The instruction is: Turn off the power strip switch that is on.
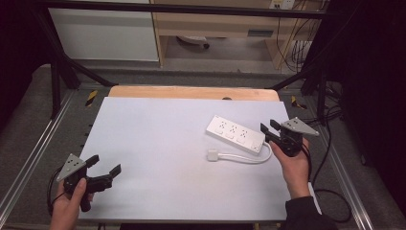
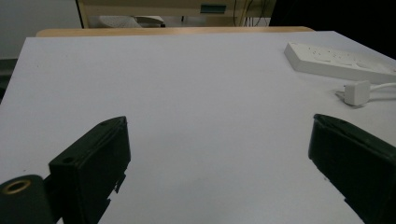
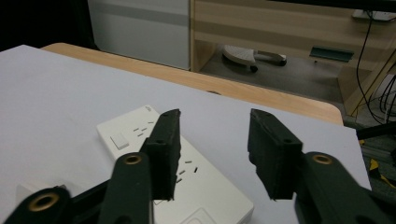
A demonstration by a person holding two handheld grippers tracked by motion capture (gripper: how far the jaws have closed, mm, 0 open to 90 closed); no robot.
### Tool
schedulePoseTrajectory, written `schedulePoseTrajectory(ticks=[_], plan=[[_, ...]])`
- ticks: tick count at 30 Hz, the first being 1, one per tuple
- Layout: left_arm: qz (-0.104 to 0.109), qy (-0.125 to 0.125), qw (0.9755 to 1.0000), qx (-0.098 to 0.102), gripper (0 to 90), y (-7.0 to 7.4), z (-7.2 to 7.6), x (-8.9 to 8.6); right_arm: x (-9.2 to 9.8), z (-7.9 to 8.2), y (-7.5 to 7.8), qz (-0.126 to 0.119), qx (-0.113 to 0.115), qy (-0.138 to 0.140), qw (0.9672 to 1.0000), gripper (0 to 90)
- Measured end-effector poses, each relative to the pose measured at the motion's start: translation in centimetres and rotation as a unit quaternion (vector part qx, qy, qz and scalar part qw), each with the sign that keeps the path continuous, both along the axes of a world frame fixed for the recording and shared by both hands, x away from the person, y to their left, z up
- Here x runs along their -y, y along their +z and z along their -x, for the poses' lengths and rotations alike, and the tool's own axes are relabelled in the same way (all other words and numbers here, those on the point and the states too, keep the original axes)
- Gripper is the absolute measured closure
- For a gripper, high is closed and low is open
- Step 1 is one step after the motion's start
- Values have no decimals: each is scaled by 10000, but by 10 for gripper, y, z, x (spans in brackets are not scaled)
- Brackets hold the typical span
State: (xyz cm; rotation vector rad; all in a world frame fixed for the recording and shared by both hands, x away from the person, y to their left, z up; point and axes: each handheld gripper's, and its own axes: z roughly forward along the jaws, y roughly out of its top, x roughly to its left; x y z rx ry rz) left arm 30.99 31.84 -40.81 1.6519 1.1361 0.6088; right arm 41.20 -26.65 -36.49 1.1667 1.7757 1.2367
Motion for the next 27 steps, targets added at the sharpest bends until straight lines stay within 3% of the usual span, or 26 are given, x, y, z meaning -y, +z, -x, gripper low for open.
schedulePoseTrajectory(ticks=[6,12,27], plan=[[-12,-5,10000,2,55,0,0,0,-3,-4,1,-18,135,13,9999,739],[-1,-4,10000,11,55,0,0,0,-8,-9,2,-4,138,109,9998,807],[-10,0,10000,28,56,0,0,0,-23,-18,2,92,227,296,9993,900]])
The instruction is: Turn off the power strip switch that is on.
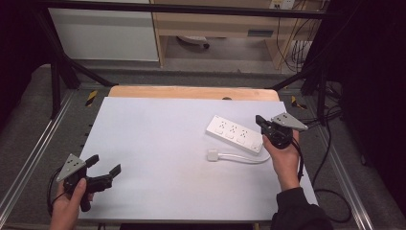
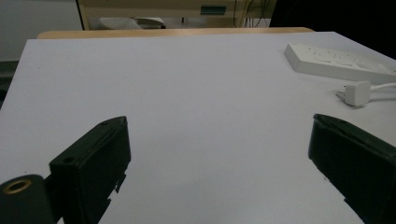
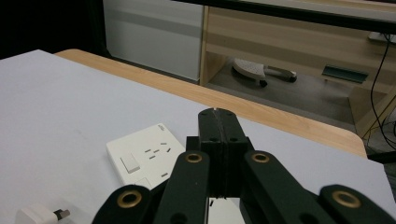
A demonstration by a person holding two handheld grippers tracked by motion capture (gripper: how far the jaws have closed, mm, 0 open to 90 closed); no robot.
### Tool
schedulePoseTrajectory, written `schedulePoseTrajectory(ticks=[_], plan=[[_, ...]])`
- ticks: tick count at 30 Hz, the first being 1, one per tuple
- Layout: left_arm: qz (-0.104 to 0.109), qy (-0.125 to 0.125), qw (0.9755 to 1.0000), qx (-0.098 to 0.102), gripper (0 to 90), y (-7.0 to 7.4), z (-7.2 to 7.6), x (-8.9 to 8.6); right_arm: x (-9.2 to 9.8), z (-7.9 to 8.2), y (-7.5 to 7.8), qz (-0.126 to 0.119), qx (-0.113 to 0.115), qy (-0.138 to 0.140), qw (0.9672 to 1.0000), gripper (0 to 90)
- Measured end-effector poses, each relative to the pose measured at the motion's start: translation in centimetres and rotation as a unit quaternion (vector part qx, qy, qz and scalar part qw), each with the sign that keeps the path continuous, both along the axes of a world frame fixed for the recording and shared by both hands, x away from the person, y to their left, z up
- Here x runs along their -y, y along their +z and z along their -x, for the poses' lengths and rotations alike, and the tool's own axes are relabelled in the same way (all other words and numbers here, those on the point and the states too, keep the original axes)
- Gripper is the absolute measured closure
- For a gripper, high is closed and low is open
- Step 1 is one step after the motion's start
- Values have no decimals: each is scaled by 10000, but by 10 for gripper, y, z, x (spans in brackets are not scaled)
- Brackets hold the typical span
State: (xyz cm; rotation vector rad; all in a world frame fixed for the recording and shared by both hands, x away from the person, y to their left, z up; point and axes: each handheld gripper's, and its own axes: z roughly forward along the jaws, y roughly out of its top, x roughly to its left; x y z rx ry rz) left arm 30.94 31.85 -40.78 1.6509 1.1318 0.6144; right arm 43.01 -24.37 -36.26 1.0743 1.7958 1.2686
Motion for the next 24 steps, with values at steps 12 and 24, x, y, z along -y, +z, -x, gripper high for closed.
schedulePoseTrajectory(ticks=[12,24], plan=[[-4,-6,10000,3,56,0,0,0,-8,-6,0,-64,-30,97,9999,900],[6,-7,10000,-5,56,0,0,0,-14,-12,-2,-36,-64,149,9999,900]])
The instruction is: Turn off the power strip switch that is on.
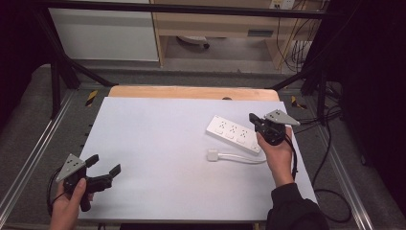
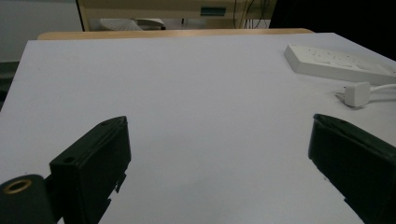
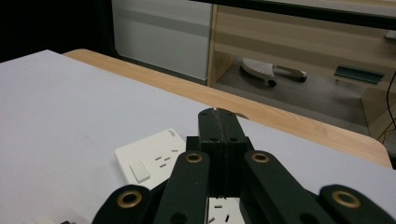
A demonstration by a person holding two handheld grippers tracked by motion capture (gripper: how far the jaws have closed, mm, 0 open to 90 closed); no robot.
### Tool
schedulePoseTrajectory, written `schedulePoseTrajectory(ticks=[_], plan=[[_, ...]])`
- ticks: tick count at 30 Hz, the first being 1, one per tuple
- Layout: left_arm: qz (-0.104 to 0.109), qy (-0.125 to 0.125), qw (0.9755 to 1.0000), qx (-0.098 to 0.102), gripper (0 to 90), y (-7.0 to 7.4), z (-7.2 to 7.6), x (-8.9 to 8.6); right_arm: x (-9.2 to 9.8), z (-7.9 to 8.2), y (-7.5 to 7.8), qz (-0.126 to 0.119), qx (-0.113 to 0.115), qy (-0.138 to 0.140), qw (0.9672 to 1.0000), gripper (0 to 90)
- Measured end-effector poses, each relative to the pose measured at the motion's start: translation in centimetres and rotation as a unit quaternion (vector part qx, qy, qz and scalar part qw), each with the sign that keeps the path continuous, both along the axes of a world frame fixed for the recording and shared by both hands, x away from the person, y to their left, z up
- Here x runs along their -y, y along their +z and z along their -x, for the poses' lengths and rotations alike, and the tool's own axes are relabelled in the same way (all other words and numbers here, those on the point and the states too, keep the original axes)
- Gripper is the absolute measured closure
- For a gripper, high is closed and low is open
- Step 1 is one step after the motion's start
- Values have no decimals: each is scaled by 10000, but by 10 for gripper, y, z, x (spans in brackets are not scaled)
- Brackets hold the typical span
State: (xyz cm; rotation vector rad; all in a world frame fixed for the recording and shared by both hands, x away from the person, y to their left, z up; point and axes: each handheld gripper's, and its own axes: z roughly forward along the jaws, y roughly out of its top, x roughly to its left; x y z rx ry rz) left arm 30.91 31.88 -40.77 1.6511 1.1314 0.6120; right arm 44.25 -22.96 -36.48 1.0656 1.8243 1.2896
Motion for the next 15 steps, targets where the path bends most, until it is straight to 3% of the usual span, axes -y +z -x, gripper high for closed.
schedulePoseTrajectory(ticks=[15], plan=[[-21,-3,10000,19,56,0,0,0,-12,-11,-7,104,-189,121,9997,900]])
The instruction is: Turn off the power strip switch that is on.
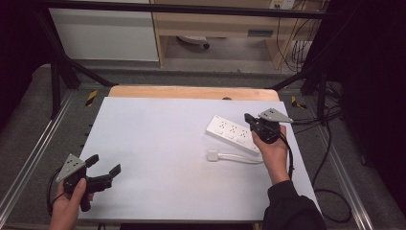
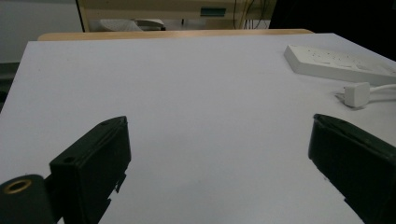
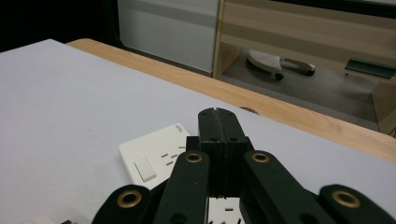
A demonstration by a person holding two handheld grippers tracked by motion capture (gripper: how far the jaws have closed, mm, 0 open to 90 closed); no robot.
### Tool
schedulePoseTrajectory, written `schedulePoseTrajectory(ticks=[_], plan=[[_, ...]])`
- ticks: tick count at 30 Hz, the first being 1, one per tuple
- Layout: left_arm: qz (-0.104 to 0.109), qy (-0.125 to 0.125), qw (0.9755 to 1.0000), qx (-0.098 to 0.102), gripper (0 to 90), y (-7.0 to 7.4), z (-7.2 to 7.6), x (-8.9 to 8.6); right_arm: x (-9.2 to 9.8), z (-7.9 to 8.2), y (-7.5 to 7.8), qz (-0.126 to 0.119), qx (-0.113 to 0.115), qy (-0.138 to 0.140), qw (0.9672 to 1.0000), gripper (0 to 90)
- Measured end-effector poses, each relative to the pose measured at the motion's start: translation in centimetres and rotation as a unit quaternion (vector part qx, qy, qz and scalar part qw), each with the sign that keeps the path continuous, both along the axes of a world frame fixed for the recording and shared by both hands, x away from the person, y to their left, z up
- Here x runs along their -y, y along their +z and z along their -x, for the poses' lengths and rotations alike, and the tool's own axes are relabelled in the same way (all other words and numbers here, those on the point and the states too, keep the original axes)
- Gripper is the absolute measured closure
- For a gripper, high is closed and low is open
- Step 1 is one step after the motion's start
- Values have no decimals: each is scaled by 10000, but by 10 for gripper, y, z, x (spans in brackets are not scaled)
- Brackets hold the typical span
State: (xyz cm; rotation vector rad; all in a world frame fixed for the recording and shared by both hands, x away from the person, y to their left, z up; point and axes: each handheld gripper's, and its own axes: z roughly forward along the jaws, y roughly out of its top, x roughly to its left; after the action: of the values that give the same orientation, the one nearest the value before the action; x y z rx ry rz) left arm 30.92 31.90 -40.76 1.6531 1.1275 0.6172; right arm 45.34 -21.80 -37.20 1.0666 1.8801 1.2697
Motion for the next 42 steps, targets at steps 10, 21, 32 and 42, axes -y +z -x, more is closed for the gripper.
schedulePoseTrajectory(ticks=[10,21,32,42], plan=[[11,8,10000,-6,56,0,0,0,-7,-5,-8,129,-169,113,9997,900],[15,15,10000,-3,56,-1,-1,0,-4,-7,-15,159,-297,80,9994,900],[-48,-12,10000,-41,56,-1,-1,1,-3,-7,-26,172,-483,91,9986,900],[-18,-9,10000,-35,56,-2,-1,3,-3,-7,-33,177,-601,130,9979,900]])
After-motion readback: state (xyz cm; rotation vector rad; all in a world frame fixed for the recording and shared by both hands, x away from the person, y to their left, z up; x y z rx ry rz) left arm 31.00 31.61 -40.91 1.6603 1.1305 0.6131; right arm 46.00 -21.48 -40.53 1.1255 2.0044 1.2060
